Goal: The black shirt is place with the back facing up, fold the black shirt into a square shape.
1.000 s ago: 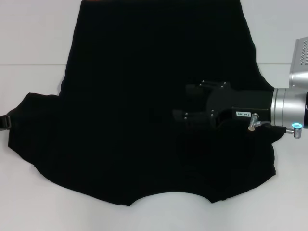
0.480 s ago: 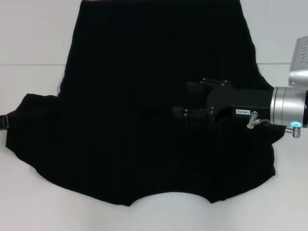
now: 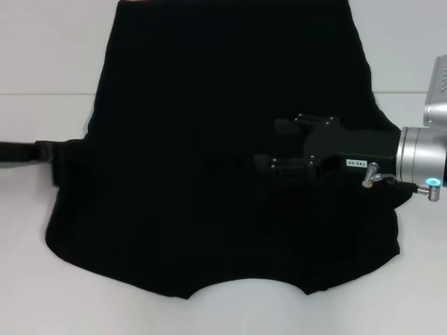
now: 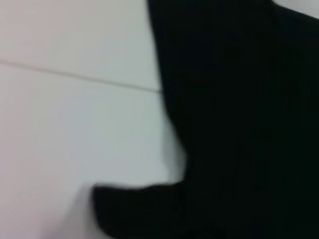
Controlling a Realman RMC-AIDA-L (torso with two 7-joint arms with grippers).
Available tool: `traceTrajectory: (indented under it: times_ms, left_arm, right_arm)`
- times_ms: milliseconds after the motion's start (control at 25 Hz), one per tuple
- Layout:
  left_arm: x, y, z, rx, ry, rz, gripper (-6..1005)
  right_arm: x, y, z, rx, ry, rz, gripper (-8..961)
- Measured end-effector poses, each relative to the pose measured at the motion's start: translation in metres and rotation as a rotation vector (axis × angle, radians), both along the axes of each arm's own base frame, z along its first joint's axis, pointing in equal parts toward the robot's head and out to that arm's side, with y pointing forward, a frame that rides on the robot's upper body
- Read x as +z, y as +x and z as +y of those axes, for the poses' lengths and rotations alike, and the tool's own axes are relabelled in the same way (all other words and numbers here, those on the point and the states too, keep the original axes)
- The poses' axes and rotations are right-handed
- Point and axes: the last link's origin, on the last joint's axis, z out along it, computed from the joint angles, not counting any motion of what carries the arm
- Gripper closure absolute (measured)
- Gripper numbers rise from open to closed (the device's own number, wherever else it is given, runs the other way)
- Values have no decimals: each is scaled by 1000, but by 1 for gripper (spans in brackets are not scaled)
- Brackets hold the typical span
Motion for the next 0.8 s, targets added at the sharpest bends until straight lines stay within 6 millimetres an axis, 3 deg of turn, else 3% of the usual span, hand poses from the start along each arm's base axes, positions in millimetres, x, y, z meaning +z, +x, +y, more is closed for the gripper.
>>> traceTrajectory:
  times_ms: [200,480,800]
  left_arm:
    - [-16,22,13,-67,-44,-2,997]
    - [-57,57,14,-231,-153,30,978]
    - [-78,71,9,-291,-180,-11,953]
  right_arm:
    - [1,3,-2,-5,-1,-1,56]
    - [3,5,-2,-6,3,-5,56]
    - [6,5,0,-1,11,-13,55]
